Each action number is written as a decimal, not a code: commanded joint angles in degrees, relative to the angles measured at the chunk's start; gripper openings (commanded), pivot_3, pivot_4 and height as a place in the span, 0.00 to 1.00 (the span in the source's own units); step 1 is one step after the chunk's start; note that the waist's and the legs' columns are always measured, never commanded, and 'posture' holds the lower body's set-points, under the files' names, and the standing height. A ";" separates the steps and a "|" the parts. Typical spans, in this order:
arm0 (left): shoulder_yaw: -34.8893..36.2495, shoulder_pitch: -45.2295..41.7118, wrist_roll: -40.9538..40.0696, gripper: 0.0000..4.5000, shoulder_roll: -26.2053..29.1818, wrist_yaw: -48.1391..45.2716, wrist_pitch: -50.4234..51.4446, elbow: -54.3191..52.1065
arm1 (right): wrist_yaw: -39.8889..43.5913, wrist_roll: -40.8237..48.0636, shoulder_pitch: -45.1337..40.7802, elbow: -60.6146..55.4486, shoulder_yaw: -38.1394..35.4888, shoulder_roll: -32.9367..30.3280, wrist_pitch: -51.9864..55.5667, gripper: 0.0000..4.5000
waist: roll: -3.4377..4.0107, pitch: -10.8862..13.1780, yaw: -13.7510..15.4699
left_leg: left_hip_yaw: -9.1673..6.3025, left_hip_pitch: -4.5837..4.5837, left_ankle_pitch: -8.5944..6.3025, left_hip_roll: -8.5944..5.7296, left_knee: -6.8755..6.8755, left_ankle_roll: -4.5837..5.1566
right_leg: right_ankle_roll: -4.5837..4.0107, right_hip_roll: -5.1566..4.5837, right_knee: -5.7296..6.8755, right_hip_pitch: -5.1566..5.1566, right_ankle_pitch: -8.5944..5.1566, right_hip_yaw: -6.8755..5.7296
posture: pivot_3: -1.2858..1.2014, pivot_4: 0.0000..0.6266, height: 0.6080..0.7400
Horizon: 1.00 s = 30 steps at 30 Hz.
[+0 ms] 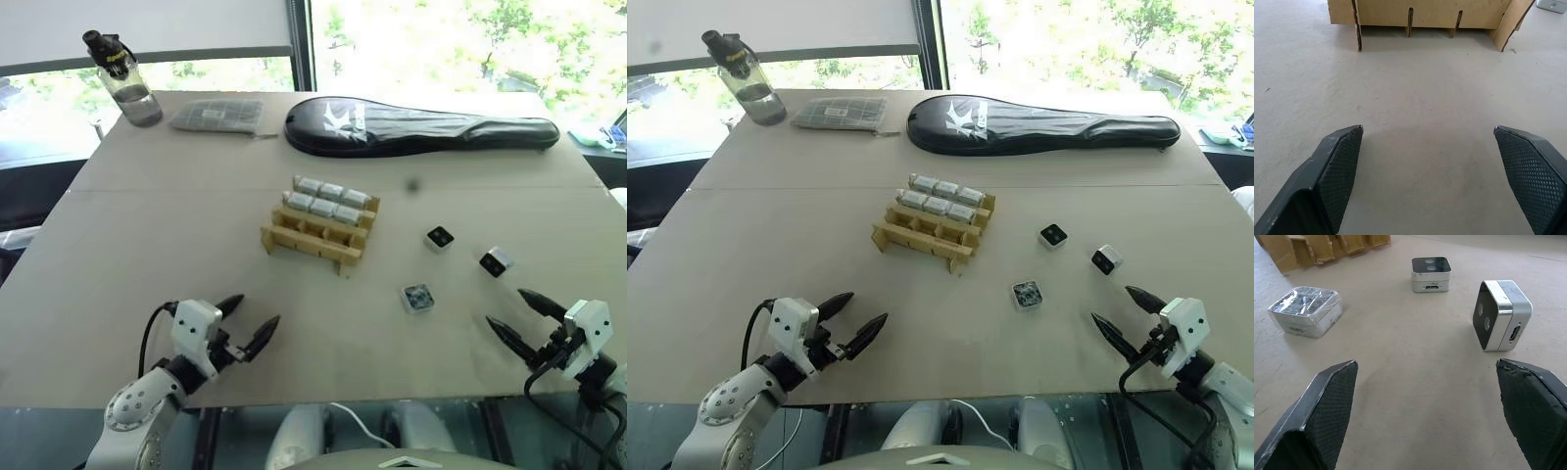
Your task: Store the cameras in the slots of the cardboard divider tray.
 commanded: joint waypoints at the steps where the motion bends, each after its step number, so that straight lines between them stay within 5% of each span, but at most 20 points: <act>1: 0.84 0.02 -0.28 0.99 0.16 0.18 -0.58 -0.77 | 0.65 0.14 0.01 -0.80 -0.75 -0.57 -0.92 1.00 | 0.00 0.00 0.00 | 0.00 0.00 0.00 0.00 0.00 0.00 | 0.00 0.00 0.00 0.00 0.00 0.00 | 0.52 0.24 1.00; 30: 0.27 -0.82 -1.37 0.99 -0.17 1.60 1.23 -2.35 | 1.32 -0.63 -0.09 -0.17 -0.71 -0.33 -1.63 1.00 | 0.00 0.00 0.02 | 0.00 0.00 0.00 0.00 0.03 0.00 | 0.00 0.00 0.00 0.00 0.00 0.00 | 0.52 0.24 1.00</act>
